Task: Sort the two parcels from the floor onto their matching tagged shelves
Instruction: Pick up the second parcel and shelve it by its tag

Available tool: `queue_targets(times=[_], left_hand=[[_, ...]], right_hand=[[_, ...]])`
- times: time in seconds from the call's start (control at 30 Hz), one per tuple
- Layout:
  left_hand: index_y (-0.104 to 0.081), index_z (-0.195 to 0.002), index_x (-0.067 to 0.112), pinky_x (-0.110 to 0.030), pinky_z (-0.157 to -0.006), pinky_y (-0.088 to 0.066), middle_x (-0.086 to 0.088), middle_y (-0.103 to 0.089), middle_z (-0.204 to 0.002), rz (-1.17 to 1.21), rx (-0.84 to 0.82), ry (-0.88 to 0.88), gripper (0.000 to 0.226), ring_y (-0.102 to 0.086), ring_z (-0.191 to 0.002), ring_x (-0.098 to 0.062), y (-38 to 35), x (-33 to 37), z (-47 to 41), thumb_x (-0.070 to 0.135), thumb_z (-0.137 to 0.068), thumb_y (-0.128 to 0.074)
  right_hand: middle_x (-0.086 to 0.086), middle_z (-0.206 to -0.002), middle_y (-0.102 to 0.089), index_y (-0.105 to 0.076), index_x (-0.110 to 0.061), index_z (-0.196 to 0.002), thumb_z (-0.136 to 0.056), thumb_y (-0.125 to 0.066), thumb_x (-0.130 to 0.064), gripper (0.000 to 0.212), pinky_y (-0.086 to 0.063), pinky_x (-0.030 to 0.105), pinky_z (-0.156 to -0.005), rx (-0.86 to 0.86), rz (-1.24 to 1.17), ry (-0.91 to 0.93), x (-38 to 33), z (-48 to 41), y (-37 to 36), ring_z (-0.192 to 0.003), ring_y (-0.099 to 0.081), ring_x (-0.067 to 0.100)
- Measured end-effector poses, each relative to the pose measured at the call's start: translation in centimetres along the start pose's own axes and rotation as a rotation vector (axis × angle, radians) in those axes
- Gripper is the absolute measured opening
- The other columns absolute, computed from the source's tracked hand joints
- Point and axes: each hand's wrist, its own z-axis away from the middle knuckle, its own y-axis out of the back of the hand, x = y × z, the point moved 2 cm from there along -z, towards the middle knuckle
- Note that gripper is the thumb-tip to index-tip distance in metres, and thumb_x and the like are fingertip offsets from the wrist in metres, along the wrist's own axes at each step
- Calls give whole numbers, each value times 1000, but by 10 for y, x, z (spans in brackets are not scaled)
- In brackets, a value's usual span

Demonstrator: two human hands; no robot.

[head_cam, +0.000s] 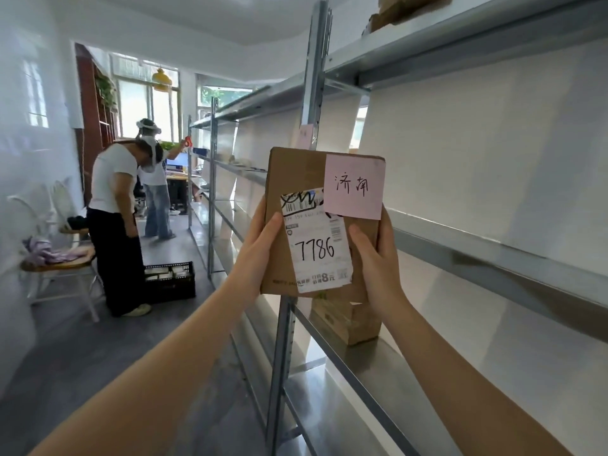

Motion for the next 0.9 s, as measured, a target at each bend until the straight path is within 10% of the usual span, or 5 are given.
queue_targets(times=[0.23,0.63,0.9], left_hand=[[-34,-136,42,-21,-60,-55,10,-66,-105,27,-80,17,45,-68,-85,-6,42,-42,-107,40,-92,-44],[-27,-140,43,-37,-78,-57,1,-66,-115,71,-495,103,51,-68,-96,-18,65,-77,-310,47,-91,-43],[-42,-135,34,-31,-58,-58,1,-69,-102,156,-676,343,47,-69,-84,-18,18,-99,-390,49,-91,-44]], right_hand=[[-7,-134,-53,-27,-32,-143,-81,-52,-37,68,-56,22,-79,60,79,4,67,-74,-44,-108,-61,9],[-6,-134,-55,-33,-35,-142,-91,-57,-27,58,-48,47,-99,439,191,-19,129,-194,-100,-119,-56,15],[-5,-119,-65,-47,-28,-134,-92,-55,-29,42,-57,27,-71,614,357,-143,127,-249,-78,-101,-65,12]])
